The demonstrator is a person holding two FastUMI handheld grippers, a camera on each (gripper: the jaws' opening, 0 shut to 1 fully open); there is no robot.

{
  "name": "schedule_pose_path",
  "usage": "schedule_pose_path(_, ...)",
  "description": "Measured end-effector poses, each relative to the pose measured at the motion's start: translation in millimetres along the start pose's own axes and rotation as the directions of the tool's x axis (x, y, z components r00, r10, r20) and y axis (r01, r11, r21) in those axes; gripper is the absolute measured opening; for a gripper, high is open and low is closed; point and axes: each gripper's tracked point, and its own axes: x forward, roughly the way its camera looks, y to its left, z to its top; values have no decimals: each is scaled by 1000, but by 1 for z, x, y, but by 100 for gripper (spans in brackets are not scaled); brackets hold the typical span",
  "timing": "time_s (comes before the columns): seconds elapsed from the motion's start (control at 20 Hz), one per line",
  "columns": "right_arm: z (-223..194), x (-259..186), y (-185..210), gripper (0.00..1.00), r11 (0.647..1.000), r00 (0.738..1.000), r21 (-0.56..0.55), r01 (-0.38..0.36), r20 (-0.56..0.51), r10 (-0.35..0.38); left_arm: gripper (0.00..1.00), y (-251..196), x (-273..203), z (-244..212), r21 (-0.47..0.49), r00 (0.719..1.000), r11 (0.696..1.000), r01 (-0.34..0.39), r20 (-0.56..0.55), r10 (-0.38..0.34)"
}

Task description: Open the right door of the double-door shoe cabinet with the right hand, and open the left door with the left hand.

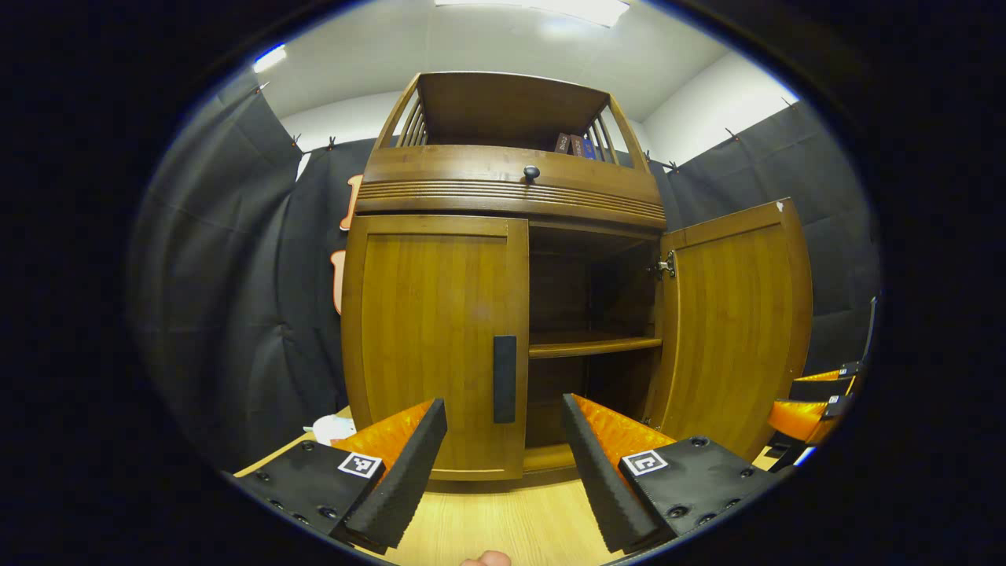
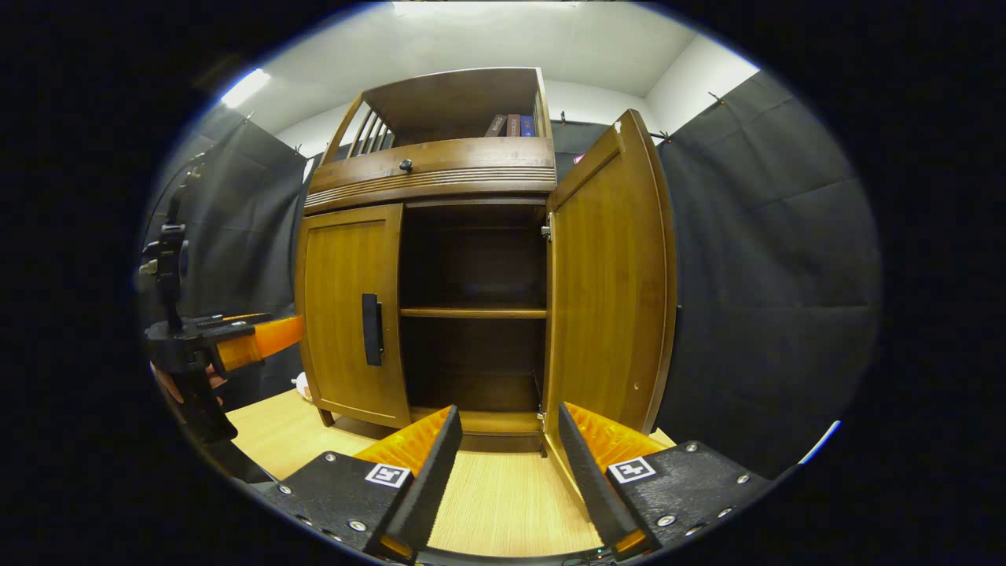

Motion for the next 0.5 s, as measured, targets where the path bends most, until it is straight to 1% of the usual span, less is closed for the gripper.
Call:
schedule_pose_path(0.1,2,-1,0,90,1000,1000,14,6,4,-7,94,-1,12,5,9,1000,1000,6,7,-6)
schedule_pose_path(0.15,2,-4,-2,88,1000,1000,21,10,4,-10,94,-3,21,3,4,1000,1000,10,-3,-10)
schedule_pose_path(0.2,2,-6,-3,95,1000,1000,22,19,1,-19,94,-7,30,1,-16,999,1000,23,-26,-23)
schedule_pose_path(0.25,2,-9,-4,98,1000,1000,21,18,-3,-18,94,-10,41,-2,-33,998,999,32,-44,-33)
schedule_pose_path(0.35,5,-14,-4,98,1000,1000,10,14,1,-14,94,-10,67,1,-21,999,999,35,-36,-36)
schedule_pose_path(0.4,5,-16,-5,98,1000,1000,0,16,2,-16,95,-10,82,3,4,999,999,32,-26,-32)
schedule_pose_path(0.5,5,-20,-9,98,1000,1000,-9,25,0,-25,95,-14,109,-1,49,999,998,30,-22,-29)
